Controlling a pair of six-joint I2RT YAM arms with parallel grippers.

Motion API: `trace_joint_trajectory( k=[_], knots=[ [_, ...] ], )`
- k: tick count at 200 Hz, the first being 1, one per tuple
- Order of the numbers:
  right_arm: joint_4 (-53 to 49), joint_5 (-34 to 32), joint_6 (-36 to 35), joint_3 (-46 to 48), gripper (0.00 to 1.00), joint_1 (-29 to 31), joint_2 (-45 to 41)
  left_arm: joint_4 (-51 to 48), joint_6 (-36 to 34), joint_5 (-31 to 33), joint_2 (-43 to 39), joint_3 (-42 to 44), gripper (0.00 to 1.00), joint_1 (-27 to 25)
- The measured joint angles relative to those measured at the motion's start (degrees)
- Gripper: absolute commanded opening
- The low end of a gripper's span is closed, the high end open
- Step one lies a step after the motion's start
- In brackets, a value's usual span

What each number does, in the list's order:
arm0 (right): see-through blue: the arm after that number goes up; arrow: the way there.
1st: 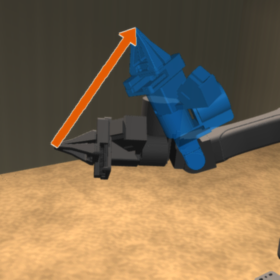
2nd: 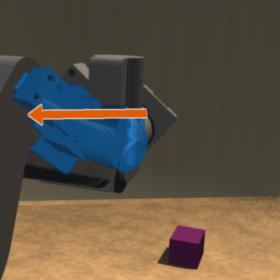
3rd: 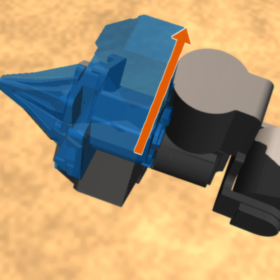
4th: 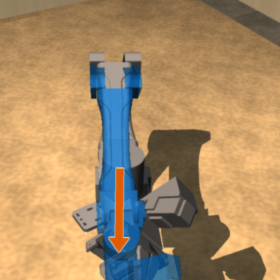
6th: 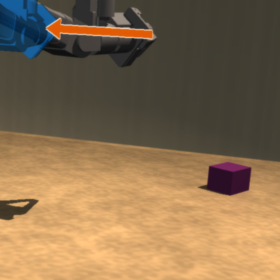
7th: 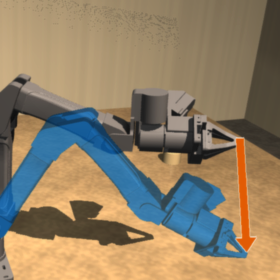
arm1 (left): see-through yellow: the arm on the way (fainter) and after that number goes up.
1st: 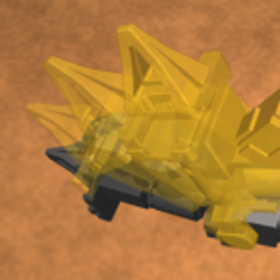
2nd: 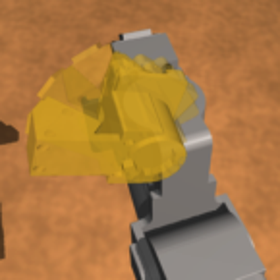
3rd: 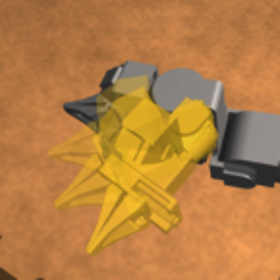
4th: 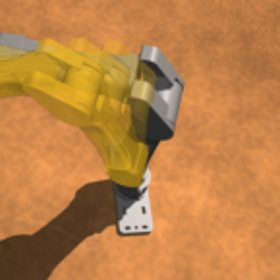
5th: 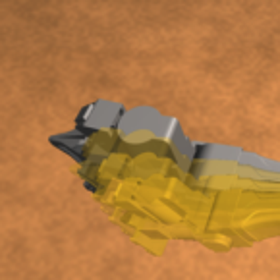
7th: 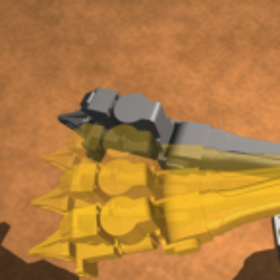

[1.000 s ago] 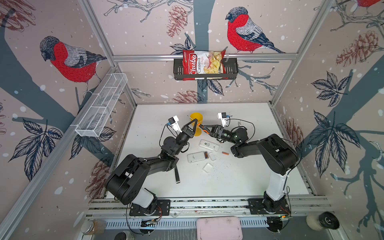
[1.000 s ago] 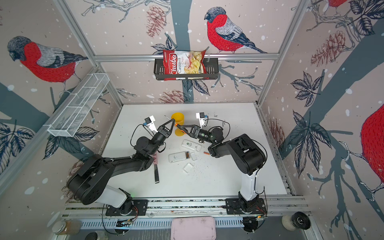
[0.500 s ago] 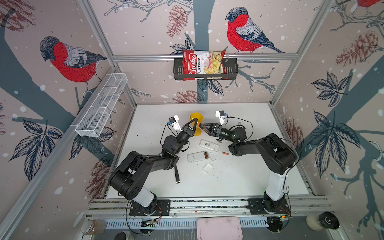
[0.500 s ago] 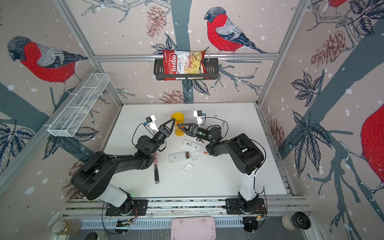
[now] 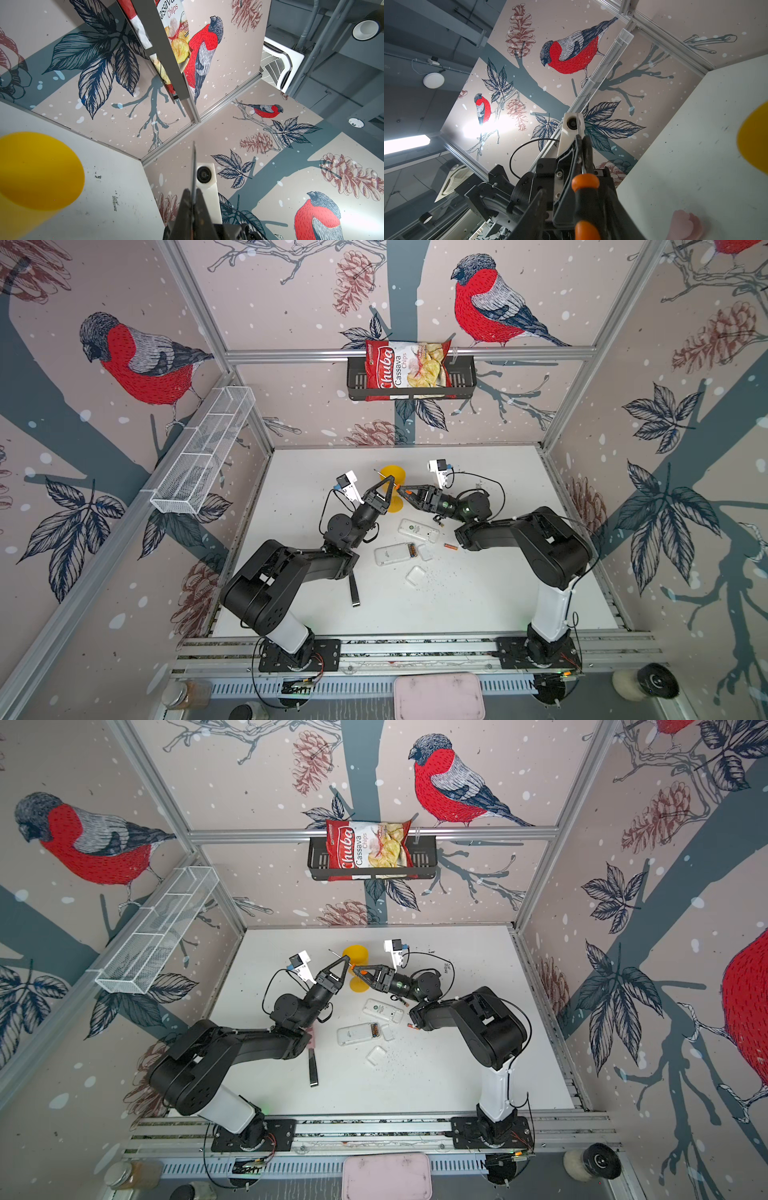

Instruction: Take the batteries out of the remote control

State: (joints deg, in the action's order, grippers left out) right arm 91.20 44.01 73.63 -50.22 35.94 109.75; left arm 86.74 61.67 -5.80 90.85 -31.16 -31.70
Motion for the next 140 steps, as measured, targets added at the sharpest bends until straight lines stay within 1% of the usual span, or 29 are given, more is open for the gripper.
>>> trace_joint_trajectory(
  k=[10,36,54,77,83,92,100,107,109,111,121,124,140],
  knots=[
    [0.0,-0.1,0.0,0.1,0.33,0.0,0.0,0.7,0.0,0.0,0.1,0.1,0.00,-0.2],
    [-0.2,-0.2,0.1,0.5,0.18,-0.2,0.0,1.8,0.3,0.3,0.6,0.2,0.00,-0.7],
    [0.1,0.1,0.0,0.8,0.16,-0.4,0.0,2.1,1.4,1.0,0.9,0.6,0.00,-0.9],
    [0.1,1.0,-0.2,1.5,0.07,-1.0,-0.2,1.8,1.5,1.3,0.9,0.9,0.00,-1.3],
    [0.0,1.3,-0.2,1.7,0.05,-1.2,-0.4,1.6,1.5,1.2,0.9,0.9,0.11,-1.4],
    [-0.1,1.9,-0.7,2.1,0.04,-1.5,-0.9,1.2,1.2,0.5,0.6,1.0,0.36,-1.5],
    [-0.5,2.0,-1.5,2.4,0.04,-1.9,-1.7,1.2,0.1,0.5,0.2,1.4,0.52,-1.5],
    [-0.9,2.0,-2.2,2.7,0.04,-2.4,-2.7,1.1,-0.2,0.5,-0.3,2.1,0.69,-1.4],
    [-1.1,2.0,-2.6,2.8,0.04,-2.6,-3.0,0.9,-0.3,0.7,-0.4,2.3,0.72,-1.4],
    [-1.4,2.0,-3.0,2.8,0.04,-2.7,-3.4,0.7,-0.4,0.9,-0.6,2.5,0.77,-1.4],
    [-3.1,2.1,-4.9,3.3,0.04,-3.5,-5.1,-0.3,-1.3,1.4,-1.6,3.2,0.96,-1.4],
    [-3.8,2.1,-5.5,3.4,0.04,-3.7,-5.6,-0.6,-1.6,1.4,-2.0,3.4,0.97,-1.4],
    [-10.9,3.0,-9.8,3.8,0.04,-4.8,-8.5,-2.1,-3.1,1.6,-4.9,4.6,0.98,-1.4]
  ],
)
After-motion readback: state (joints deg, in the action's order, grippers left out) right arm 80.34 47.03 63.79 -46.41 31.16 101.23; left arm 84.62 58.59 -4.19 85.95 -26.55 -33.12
